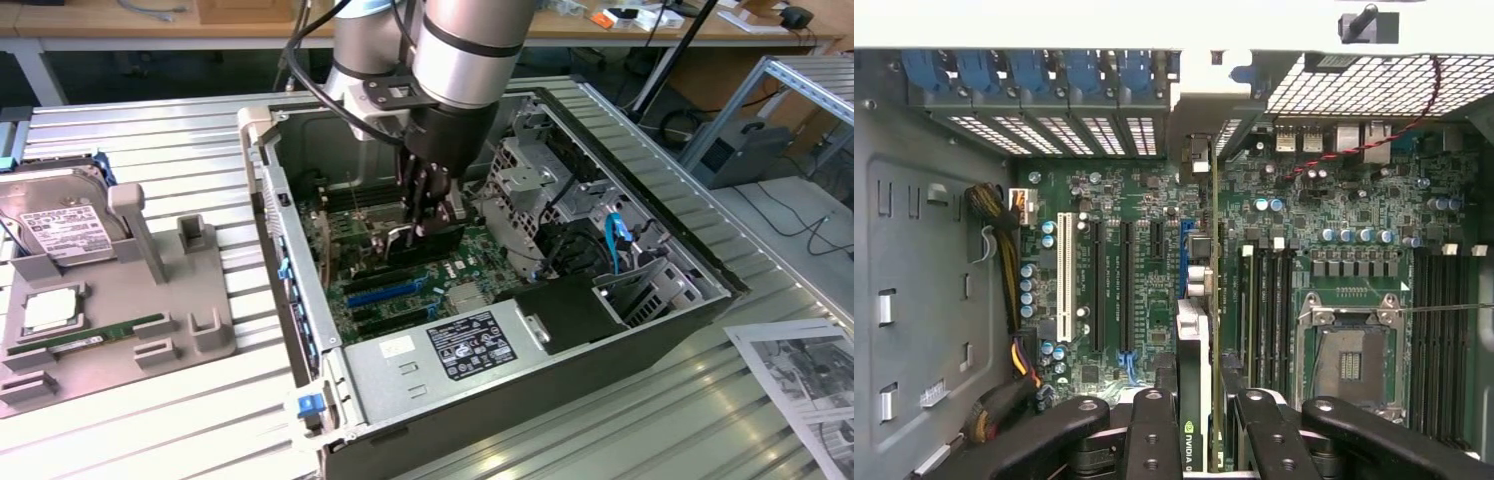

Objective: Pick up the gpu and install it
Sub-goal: 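Insert the gpu into the slot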

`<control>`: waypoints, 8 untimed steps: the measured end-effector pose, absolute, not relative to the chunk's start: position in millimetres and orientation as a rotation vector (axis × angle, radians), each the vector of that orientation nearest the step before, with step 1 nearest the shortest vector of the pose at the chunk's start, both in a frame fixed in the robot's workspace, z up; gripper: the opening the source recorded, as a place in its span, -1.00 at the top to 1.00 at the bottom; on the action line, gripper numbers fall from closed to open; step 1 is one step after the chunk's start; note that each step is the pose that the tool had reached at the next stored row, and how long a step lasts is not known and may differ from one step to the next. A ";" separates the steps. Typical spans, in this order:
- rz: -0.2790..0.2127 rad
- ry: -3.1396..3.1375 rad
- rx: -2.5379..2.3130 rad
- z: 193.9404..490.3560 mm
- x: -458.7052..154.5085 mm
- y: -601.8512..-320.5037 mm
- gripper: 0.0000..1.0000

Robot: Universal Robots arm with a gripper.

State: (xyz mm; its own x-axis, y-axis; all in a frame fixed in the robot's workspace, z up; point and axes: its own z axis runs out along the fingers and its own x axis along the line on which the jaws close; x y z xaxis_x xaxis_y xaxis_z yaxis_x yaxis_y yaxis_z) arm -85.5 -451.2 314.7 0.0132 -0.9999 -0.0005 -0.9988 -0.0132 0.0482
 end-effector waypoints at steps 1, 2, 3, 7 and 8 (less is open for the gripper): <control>-0.051 -2.182 2.210 314.7 -85.5 -451.5 0.47; -0.050 -2.181 2.210 314.6 -85.5 -451.7 0.47; -0.049 -2.181 2.210 314.5 -85.4 -451.8 0.47; -0.045 -2.179 2.208 314.1 -85.4 -452.1 0.47; -0.045 -2.179 2.208 314.1 -85.4 -452.1 0.47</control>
State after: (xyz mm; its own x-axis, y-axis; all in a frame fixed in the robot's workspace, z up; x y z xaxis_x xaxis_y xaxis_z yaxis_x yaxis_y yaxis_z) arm -85.4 -452.1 314.1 0.0133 -0.9999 0.0071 -0.9988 -0.0130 0.0482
